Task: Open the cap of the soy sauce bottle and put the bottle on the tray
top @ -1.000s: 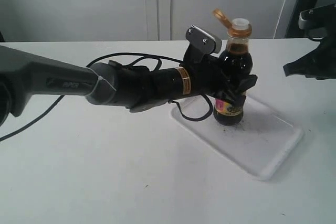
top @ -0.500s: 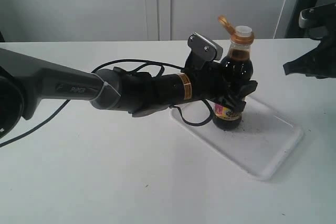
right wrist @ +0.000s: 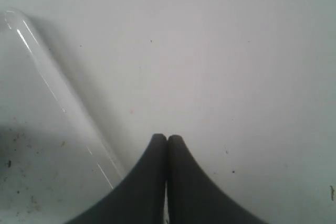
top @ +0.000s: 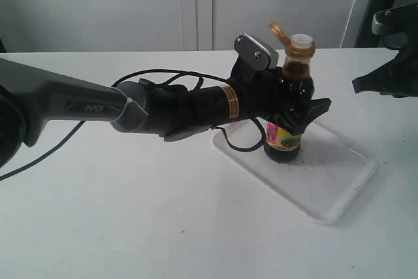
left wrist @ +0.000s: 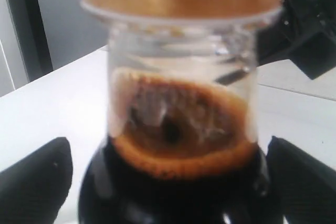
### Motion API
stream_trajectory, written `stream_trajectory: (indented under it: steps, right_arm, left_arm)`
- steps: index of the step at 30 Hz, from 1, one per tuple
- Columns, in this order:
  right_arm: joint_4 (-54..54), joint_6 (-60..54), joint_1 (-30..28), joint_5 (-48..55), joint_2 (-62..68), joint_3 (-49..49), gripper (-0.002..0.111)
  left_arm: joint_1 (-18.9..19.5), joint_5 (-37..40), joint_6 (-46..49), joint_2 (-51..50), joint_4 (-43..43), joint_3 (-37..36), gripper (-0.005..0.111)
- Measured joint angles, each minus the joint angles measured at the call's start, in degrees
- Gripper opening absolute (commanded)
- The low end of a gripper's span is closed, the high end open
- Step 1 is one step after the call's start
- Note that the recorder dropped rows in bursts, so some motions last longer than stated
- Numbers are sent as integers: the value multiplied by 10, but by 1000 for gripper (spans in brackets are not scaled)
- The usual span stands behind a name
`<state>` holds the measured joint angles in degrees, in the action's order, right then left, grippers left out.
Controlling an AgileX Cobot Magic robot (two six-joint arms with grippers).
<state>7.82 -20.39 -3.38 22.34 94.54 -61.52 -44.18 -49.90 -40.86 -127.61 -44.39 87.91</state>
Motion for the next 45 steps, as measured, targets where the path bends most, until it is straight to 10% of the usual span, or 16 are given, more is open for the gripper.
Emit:
stream_trajectory:
  steps: [29,33,38,45]
  right_arm:
    - [9,-1,0,0,0,0,0]
    - [9,-1,0,0,0,0,0]
    - [9,-1,0,-5,-16,0,0]
    - [9,-1,0,-6,-59,0,0]
  left_arm:
    - [1,130,-52,178,-104,0,103]
    - [1,166,-97,202,-136,0,76]
    - [1,208,-213,234,-242,0,2]
    - [1,233,-361,286,-385,0,0]
